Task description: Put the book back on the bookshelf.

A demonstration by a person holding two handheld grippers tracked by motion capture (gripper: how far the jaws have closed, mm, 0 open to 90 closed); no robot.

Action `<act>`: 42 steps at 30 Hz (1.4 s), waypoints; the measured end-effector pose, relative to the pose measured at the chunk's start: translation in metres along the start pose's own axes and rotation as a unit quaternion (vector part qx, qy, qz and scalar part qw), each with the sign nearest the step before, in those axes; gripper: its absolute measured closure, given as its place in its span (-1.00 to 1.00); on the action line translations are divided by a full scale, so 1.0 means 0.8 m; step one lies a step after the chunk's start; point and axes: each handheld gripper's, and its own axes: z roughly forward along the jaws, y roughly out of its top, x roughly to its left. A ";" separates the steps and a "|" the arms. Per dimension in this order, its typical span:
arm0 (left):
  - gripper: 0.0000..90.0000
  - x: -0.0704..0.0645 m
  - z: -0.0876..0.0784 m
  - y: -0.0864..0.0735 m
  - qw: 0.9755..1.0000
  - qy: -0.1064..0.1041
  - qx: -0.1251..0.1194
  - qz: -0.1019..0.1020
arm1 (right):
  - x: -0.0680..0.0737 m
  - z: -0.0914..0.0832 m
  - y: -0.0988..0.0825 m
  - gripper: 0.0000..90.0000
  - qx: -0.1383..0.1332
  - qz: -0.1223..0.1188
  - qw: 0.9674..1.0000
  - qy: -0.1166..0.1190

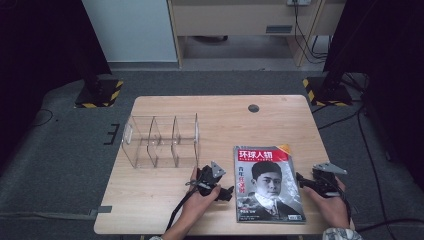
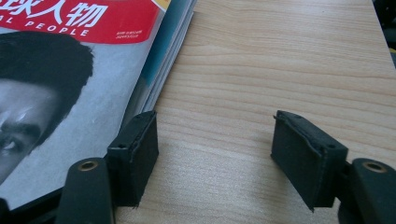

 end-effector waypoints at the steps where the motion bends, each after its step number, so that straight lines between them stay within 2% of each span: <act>1: -1.00 0.000 -0.001 0.000 1.000 -0.002 -0.002 0.003 | -0.001 0.000 0.000 -0.37 -0.001 0.004 1.000 -0.001; 4: -0.90 -0.001 -0.003 0.000 1.000 -0.010 -0.009 0.002 | -0.004 -0.009 0.003 -0.41 -0.014 0.015 1.000 -0.010; 5: -0.90 0.000 -0.006 0.002 1.000 -0.013 -0.020 -0.001 | -0.004 -0.009 0.003 -0.41 -0.014 0.015 1.000 -0.010; 6: -0.91 0.001 -0.010 0.005 1.000 -0.013 -0.027 0.003 | -0.002 -0.016 0.006 -0.48 -0.025 0.028 0.999 0.001; 8: -0.91 0.001 -0.013 0.007 0.999 -0.016 -0.038 -0.002 | 0.002 -0.018 0.008 -0.55 -0.029 0.029 0.999 0.008; 12: -0.90 -0.006 -0.015 0.007 0.999 -0.026 -0.041 -0.003 | 0.012 -0.016 0.013 -0.63 -0.031 0.022 0.999 0.018; 13: -0.89 -0.013 -0.017 0.009 0.999 -0.032 -0.043 -0.002 | 0.021 -0.014 0.016 -0.69 -0.032 0.009 0.999 0.029; 17: -0.87 -0.026 -0.019 0.014 0.998 -0.040 -0.047 0.002 | 0.034 -0.013 0.016 -0.80 -0.031 -0.015 0.998 0.061; 19: -0.85 -0.037 -0.016 0.017 0.998 -0.046 -0.046 0.003 | 0.034 -0.010 0.015 -0.77 -0.024 -0.015 0.997 0.075; 21: -0.84 -0.040 -0.014 0.017 0.998 -0.047 -0.046 0.007 | 0.035 -0.008 0.014 -0.68 -0.018 -0.013 0.996 0.091; 23: -0.80 -0.046 -0.011 0.018 0.998 -0.050 -0.044 0.016 | 0.037 -0.007 0.014 -0.64 -0.015 -0.013 0.995 0.094; 25: -0.74 -0.051 -0.010 0.018 0.998 -0.049 -0.044 0.017 | 0.042 -0.002 0.013 -0.57 0.002 -0.018 0.995 0.102; 27: -0.69 -0.054 -0.009 0.018 0.997 -0.044 -0.050 0.024 | 0.045 0.001 0.014 -0.53 0.004 -0.022 0.994 0.109; 28: -0.65 -0.055 -0.009 0.019 0.997 -0.048 -0.052 0.022 | 0.046 0.003 0.014 -0.53 0.006 -0.026 0.993 0.113; 31: -0.38 -0.059 -0.011 0.018 0.995 -0.074 -0.056 0.033 | 0.050 0.007 0.014 -0.55 0.015 -0.032 0.993 0.113; 32: -0.36 -0.062 -0.010 0.018 0.995 -0.074 -0.053 0.036 | 0.051 0.008 0.013 -0.56 0.015 -0.033 0.993 0.111; 34: -0.32 -0.064 -0.006 0.018 0.995 -0.082 -0.047 0.028 | 0.051 0.008 0.012 -0.55 0.016 -0.039 0.993 0.108; 35: -0.30 -0.065 -0.004 0.017 0.995 -0.084 -0.042 0.030 | 0.051 0.008 0.011 -0.54 0.019 -0.035 0.993 0.109; 38: -0.29 -0.068 0.000 0.010 0.996 -0.076 -0.034 0.038 | 0.052 0.007 0.009 -0.54 0.012 -0.033 0.994 0.105; 42: -0.28 -0.069 0.001 0.008 0.996 -0.072 -0.035 0.044 | 0.055 0.007 0.011 -0.54 0.018 -0.045 0.994 0.100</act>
